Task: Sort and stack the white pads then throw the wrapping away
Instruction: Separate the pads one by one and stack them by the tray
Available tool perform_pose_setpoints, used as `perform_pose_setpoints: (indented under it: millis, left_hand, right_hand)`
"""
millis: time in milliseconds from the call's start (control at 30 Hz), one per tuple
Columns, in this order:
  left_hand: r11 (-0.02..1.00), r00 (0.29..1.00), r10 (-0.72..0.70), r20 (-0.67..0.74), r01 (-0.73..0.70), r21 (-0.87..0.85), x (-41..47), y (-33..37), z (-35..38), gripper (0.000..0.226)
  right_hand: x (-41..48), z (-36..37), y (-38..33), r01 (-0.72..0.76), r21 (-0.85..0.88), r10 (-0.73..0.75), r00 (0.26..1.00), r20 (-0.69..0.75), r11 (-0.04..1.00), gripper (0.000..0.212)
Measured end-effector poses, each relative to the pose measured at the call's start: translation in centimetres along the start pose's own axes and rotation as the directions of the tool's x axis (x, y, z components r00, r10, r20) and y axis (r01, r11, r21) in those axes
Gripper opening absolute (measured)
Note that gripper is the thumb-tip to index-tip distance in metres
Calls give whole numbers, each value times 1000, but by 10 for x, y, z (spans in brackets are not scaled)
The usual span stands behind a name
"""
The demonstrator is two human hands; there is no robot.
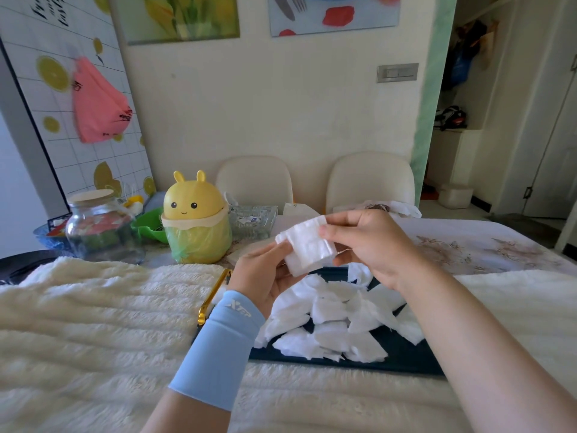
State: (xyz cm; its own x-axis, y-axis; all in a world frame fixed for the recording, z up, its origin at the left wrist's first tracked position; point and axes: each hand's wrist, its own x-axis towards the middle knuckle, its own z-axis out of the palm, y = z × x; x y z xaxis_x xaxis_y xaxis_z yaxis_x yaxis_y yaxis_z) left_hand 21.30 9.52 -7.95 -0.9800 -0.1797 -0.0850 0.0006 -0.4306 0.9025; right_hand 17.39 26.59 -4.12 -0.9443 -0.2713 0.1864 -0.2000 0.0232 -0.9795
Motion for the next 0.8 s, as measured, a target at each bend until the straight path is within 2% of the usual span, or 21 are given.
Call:
perform_pose_setpoints:
  millis: [167,300,400,467,567,633,733,800]
  left_hand:
    - [1000,996,-22,89,21,6,-3,2,4,28]
    - [999,988,-25,154,21,27,-6,5,6,45]
    - [995,994,24,108,-34,92,-5,3,6,39]
    - [998,998,24,57,-28,62,-3,0,5,31]
    - [999,1000,-19,25,20,-28,0,0,4,24]
    - [996,999,-38,6,38,-81,1,0,2,25]
    - [997,998,-10,-67,5,-76,3,-1,-3,27]
    - [999,996,12,-87,-16,-44,3,-2,-4,27]
  right_hand:
    - [3,2,6,21,-129,-32,996,-83,991,13]
    - [2,2,6,23,-184,-50,988,-146,983,7]
    - [4,3,7,0,-190,-32,986,-163,982,10]
    - [4,4,7,-14,-163,-10,989,-149,987,14]
    - [1,4,5,-38,-24,35,991,-127,999,14]
    - [2,1,3,-40,60,51,979,-196,997,10]
    - [7,-10,1,16,80,12,942,-335,997,9]
    - [6,-14,-2,43,93,-15,960,-280,995,10]
